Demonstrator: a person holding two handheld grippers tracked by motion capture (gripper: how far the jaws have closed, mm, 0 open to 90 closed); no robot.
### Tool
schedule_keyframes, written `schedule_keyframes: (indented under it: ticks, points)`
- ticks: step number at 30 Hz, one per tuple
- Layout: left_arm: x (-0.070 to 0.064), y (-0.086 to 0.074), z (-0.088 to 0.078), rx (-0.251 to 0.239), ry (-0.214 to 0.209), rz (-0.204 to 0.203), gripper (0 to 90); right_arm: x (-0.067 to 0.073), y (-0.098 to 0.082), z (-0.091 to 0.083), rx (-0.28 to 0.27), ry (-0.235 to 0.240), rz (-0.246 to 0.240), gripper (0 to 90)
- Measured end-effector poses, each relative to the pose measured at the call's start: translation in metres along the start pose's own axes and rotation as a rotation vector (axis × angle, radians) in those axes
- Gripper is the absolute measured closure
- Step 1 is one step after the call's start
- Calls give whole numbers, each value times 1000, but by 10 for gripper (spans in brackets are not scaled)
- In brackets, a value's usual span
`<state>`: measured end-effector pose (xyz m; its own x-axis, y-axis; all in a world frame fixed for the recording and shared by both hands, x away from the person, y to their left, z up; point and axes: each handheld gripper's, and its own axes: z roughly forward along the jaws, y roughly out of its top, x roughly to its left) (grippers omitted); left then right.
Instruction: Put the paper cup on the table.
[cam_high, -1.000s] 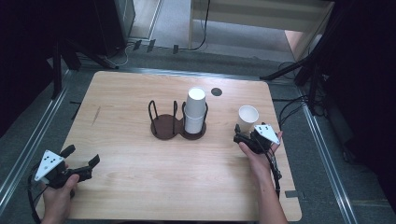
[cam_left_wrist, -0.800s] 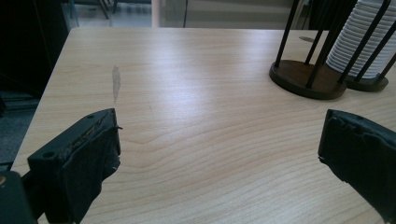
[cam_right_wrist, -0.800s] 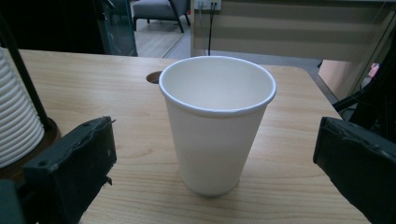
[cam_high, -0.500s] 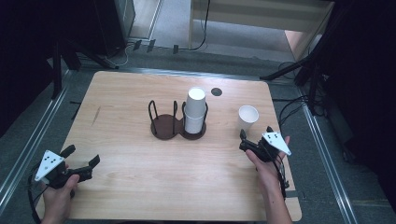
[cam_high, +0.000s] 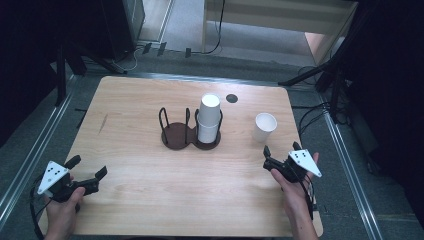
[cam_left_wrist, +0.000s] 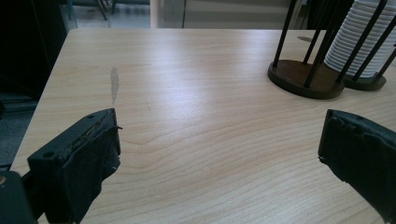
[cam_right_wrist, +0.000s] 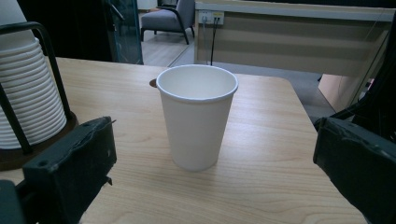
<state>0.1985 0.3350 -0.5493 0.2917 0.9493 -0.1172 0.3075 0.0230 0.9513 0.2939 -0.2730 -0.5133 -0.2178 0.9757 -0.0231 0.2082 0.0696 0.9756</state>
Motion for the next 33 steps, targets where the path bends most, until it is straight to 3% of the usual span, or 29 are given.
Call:
schedule_keyframes:
  ticks: [18,33]
  points:
    - [0,0,-1,1,-4,4,0,-21,-13,-30,0,-15,-8,0]
    - [-2,0,-1,4,-5,14,0,-44,-28,-57,11,-39,37,0]
